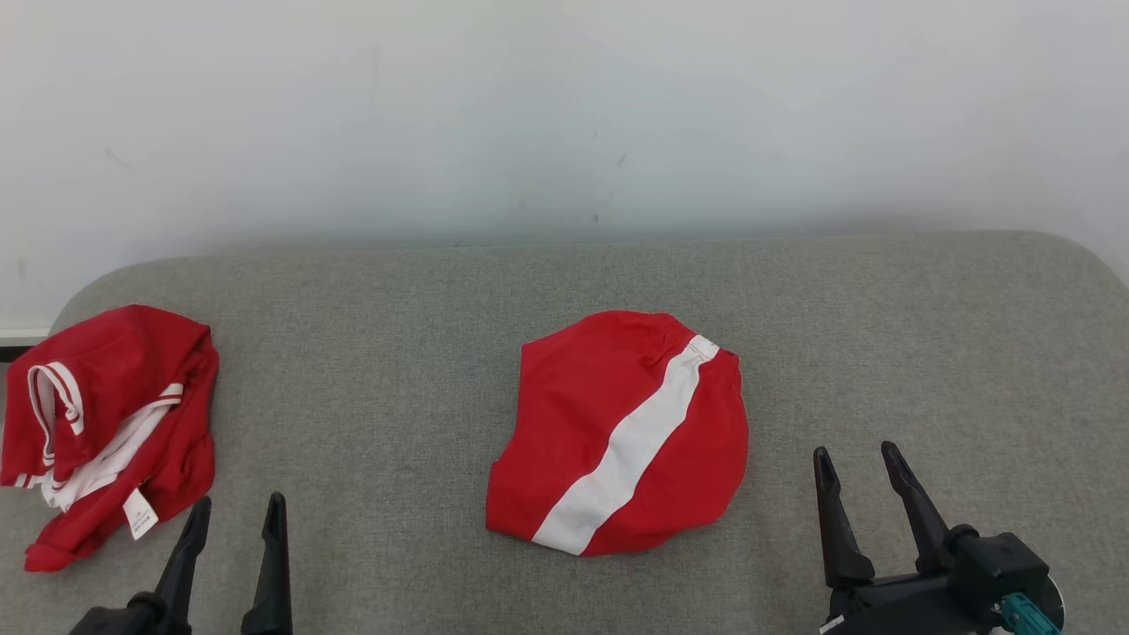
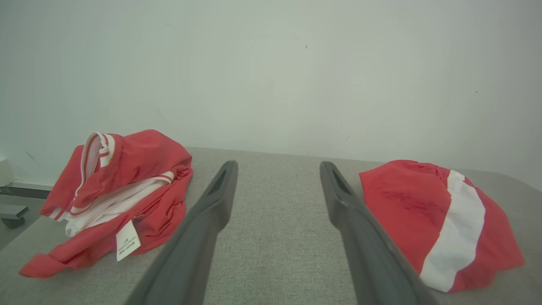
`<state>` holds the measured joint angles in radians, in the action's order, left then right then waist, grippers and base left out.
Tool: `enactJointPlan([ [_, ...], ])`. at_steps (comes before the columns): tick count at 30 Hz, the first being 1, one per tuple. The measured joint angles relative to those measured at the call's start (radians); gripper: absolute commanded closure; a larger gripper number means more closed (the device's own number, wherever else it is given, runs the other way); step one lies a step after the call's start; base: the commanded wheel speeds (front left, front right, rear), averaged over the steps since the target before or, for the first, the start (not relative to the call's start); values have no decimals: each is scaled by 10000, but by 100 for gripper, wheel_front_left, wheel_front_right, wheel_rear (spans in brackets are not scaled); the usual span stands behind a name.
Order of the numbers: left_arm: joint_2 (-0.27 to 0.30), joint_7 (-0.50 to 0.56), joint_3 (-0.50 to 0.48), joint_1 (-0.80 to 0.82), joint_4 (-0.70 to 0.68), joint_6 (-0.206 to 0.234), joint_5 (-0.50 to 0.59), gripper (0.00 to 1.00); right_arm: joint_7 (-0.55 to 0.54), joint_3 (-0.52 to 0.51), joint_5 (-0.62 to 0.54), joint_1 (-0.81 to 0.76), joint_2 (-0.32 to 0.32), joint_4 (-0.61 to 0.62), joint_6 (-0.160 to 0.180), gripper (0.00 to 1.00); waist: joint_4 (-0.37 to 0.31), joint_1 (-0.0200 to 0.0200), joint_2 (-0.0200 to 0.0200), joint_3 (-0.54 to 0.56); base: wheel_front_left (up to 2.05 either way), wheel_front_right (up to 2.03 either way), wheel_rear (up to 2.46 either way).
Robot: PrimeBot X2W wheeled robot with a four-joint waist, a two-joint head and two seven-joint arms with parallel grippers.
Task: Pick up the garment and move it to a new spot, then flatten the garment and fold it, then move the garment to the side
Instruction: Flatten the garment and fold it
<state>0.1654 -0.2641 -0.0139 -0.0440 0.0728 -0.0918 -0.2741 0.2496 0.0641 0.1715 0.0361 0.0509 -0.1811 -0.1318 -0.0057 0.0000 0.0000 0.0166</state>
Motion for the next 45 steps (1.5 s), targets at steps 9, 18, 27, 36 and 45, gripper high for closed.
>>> enactJointPlan([
  [9, -71, 0, -4, 72, 40, -56, 67, 0, -2, -73, 42, 60, 0, -136, 0, 0, 102, 0, 0, -63, 0, 0, 0],
  [18, -347, 0, 286, 524, 167, -140, 196, 0, -445, 313, -128, 1601, 637, -805, 0, 0, 512, 1, 0, -445, 0, 0, 0],
  [27, -639, 0, 637, 1087, 422, -240, 253, 0, -917, 957, -8, 4107, 2000, -2847, 0, 0, 1284, 1, 1, -1093, 0, 0, 0],
  [36, -934, 0, 928, 1564, 746, -318, 234, 0, -1266, 2213, 700, 5769, 2976, -5515, 0, 0, 2356, 1, 1, -1770, 0, 0, 0],
  [45, -1058, 0, 746, 1633, 830, -334, 203, 0, -1429, 3574, 1868, 6043, 3137, -6366, 0, 100, 2801, 1, 1, -2213, 0, 0, 0],
])
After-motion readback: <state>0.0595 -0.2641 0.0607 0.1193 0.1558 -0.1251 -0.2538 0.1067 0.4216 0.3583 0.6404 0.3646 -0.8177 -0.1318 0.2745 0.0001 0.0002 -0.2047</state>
